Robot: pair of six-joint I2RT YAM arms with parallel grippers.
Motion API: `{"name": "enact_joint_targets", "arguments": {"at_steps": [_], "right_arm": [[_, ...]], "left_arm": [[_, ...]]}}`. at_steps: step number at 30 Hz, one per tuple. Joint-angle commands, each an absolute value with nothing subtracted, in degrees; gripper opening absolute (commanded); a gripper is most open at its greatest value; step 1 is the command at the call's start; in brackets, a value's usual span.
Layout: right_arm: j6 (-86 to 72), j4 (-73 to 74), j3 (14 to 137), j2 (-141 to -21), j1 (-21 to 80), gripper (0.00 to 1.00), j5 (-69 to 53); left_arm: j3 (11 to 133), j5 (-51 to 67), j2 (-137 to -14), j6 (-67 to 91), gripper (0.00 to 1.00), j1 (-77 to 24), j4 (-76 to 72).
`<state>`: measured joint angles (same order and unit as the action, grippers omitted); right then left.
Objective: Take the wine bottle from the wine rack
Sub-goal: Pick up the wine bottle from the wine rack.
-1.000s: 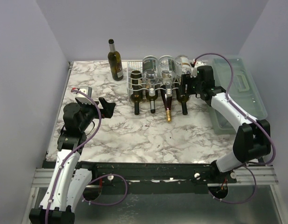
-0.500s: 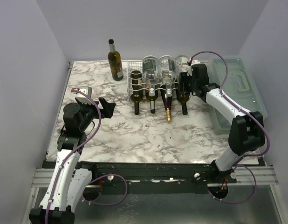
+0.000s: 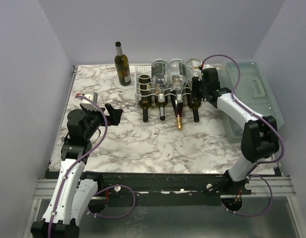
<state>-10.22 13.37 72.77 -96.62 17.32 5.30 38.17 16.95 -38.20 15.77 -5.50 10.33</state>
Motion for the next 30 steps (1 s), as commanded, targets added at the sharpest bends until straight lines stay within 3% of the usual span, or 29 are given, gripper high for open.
{"name": "enact_joint_targets", "arguments": {"at_steps": [1,7,12,30], "right_arm": [[-11.07,13.18,74.53,-98.03,18.28,0.5,5.38],[-11.53,13.19,74.63,-97.71,18.24,0.3,5.31],[-12.82,13.05,74.62,-96.28,18.28,0.01,6.38],[-13.24,9.19,71.33,-86.26,18.19,0.0,7.72]], "left_arm": [[38.72,17.72,-37.47,15.06,0.99,-5.71,9.17],[38.67,17.67,-37.41,15.04,0.99,-5.72,9.15],[38.67,17.52,-37.4,15.07,0.99,-5.74,9.16],[38.58,17.32,-37.52,14.95,0.99,-5.72,9.15]]}}
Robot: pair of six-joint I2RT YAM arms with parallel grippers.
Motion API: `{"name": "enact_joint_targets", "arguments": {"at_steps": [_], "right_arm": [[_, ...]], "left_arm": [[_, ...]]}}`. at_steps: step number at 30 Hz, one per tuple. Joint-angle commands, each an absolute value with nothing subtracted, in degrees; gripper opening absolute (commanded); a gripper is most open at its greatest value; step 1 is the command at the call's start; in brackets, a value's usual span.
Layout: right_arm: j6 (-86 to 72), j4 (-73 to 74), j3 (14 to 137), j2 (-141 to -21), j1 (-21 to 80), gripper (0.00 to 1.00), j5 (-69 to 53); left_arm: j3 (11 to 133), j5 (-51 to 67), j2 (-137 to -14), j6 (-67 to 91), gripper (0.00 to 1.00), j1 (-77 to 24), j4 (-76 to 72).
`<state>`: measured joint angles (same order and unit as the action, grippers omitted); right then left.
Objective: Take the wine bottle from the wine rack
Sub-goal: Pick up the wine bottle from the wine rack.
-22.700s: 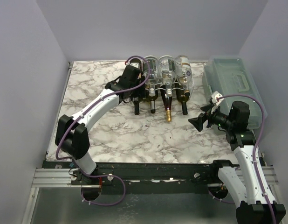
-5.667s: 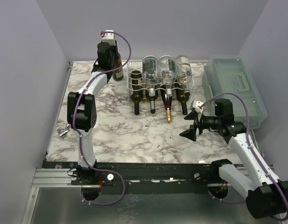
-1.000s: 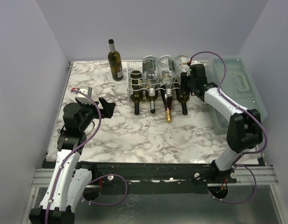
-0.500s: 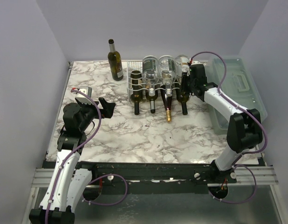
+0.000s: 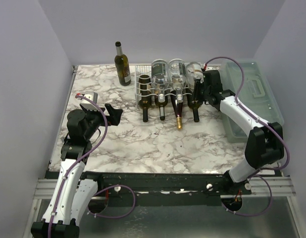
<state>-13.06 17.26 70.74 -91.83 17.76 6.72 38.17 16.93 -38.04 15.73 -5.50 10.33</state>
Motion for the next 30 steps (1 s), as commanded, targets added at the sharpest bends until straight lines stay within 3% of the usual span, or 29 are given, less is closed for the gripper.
{"name": "enact_joint_targets", "arguments": {"at_steps": [1,30], "right_arm": [[-13.14,8.99,71.08,-85.91,18.18,0.0,7.74],[-8.54,5.3,62.72,-68.87,17.05,0.0,2.01]], "left_arm": [[38.58,17.32,-37.51,14.94,0.99,-5.71,9.14],[38.41,18.84,-37.87,14.59,0.99,-5.72,8.77]]}}
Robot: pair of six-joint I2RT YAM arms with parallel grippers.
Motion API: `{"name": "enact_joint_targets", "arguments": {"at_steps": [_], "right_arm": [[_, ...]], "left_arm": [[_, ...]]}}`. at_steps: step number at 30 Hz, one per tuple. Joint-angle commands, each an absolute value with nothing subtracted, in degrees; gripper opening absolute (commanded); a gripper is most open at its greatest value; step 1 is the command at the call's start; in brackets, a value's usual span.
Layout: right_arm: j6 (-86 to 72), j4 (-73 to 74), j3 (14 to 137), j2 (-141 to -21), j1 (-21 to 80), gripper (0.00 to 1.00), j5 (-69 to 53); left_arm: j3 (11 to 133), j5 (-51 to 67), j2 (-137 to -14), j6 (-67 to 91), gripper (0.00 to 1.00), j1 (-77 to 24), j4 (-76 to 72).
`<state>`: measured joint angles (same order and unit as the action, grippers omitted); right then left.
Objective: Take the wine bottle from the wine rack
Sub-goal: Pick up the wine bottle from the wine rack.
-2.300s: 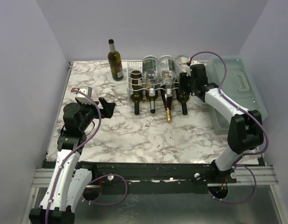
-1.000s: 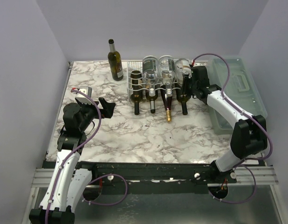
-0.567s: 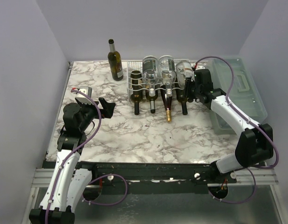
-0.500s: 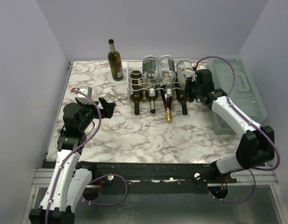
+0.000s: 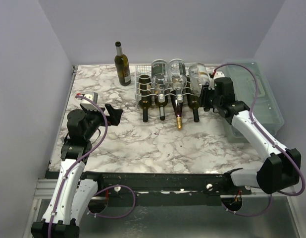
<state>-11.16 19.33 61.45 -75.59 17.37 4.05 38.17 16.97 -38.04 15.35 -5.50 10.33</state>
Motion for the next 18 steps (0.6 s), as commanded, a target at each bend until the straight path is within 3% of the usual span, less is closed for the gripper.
{"name": "enact_joint_targets", "arguments": {"at_steps": [1,18], "right_arm": [[-8.16,5.48,62.38,-68.2,17.01,0.0,1.66],[2.16,14.92,63.86,-61.19,16.92,0.0,-14.64]], "left_arm": [[38.36,19.25,-37.91,14.46,0.99,-5.74,8.73],[37.88,29.12,-36.82,13.62,0.99,-5.74,6.15]]}}
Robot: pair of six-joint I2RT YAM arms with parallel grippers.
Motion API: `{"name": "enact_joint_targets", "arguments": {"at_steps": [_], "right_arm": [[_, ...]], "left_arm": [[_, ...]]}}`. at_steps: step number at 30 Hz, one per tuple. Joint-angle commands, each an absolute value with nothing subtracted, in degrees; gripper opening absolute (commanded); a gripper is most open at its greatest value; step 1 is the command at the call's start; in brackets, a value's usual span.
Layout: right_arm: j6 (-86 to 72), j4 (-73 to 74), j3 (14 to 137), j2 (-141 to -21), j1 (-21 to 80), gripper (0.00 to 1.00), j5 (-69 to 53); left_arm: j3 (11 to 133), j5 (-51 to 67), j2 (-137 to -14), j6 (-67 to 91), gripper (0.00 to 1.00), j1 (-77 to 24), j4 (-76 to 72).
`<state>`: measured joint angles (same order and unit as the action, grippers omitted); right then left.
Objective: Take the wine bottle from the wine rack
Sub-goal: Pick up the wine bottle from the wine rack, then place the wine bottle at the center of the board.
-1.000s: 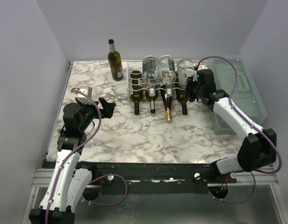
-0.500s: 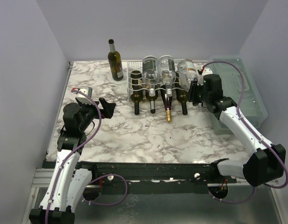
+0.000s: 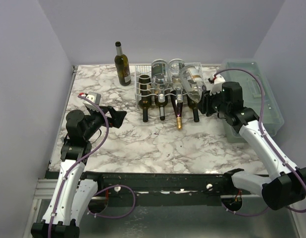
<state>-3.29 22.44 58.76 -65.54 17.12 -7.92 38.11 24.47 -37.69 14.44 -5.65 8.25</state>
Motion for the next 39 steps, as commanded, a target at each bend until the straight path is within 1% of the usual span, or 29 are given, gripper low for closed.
{"name": "enact_joint_targets", "arguments": {"at_steps": [1,14,20,24,35,39], "right_arm": [[2.94,15.51,64.01,-60.81,16.96,0.0,-15.72],[14.55,25.73,65.12,-57.94,16.92,0.0,-29.65],[23.18,33.87,66.76,-57.24,17.01,0.0,-37.28],[32.17,41.43,68.48,-57.53,16.94,0.0,-41.94],[48.81,55.14,73.93,-60.13,17.02,0.0,-44.62],[59.25,62.28,76.25,-61.87,17.01,0.0,-44.61]], "left_arm": [[37.81,29.54,-36.67,13.63,0.99,-5.76,6.08],[37.62,34.54,-36.87,14.37,0.99,-5.83,4.33],[37.53,35.61,-36.84,14.68,0.99,-5.98,3.7],[37.36,35.77,-36.74,14.72,0.99,-6.0,3.38],[37.13,35.6,-36.46,14.24,0.99,-6.12,3.16],[37.09,35.6,-36.65,14.24,0.99,-6.11,3.16]]}}
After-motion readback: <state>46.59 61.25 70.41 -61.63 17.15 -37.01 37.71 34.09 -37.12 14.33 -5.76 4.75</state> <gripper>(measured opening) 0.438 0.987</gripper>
